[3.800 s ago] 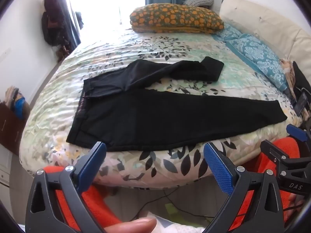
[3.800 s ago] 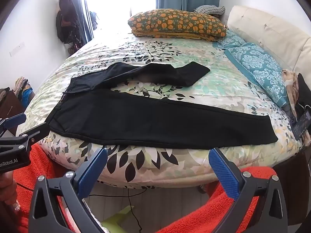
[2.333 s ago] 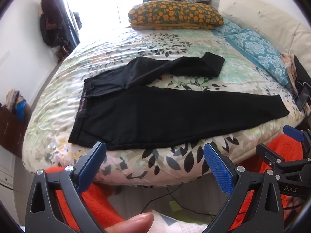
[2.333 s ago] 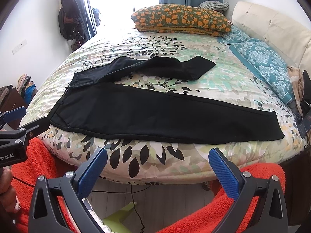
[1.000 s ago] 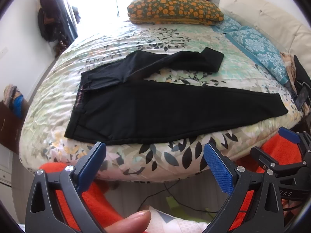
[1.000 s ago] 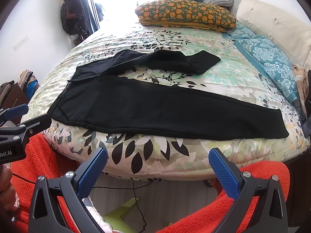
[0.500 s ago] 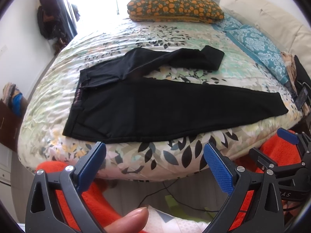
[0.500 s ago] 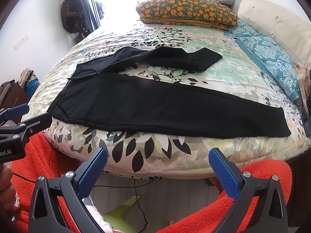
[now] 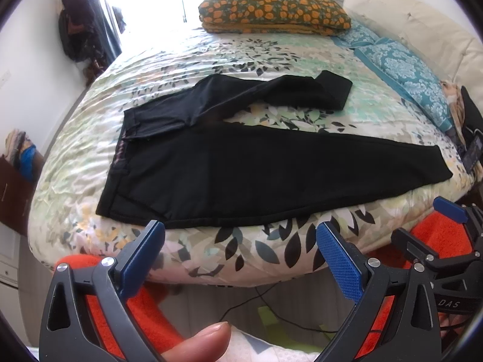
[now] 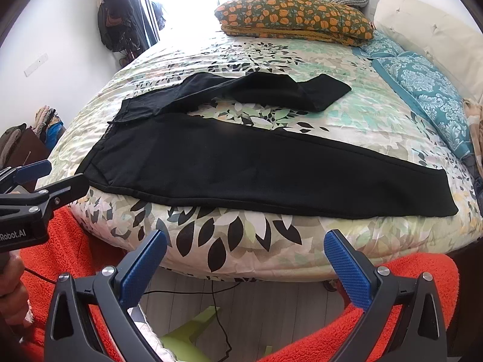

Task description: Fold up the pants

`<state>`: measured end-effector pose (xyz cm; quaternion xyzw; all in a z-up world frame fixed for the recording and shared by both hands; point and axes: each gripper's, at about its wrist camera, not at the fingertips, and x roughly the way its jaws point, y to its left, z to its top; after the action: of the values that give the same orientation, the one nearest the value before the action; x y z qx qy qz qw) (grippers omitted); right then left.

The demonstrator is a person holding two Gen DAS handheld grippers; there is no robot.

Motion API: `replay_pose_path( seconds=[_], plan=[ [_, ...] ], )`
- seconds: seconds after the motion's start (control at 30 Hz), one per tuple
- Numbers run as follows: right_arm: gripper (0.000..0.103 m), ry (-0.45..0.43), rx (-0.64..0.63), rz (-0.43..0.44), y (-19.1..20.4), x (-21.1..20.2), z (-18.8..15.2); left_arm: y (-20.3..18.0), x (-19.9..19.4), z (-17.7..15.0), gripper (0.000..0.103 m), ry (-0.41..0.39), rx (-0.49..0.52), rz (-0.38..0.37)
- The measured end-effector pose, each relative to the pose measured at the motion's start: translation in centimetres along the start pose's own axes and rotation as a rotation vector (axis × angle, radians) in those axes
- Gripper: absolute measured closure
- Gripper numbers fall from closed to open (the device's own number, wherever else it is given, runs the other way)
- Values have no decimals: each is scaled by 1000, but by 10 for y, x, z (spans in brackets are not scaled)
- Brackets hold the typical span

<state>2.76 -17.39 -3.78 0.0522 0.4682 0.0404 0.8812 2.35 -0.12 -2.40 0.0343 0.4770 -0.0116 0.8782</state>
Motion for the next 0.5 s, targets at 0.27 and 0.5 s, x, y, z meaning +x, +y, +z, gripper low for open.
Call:
replay_pose_path(
  seconds=[0.27,0.5],
  plan=[
    [0,-21,78,108,-64,39,73,6,28,7,2,27,-15,16],
    [0,-9,92,142,-153,117,179,-5,68,50,2,-68,16,48]
  ],
)
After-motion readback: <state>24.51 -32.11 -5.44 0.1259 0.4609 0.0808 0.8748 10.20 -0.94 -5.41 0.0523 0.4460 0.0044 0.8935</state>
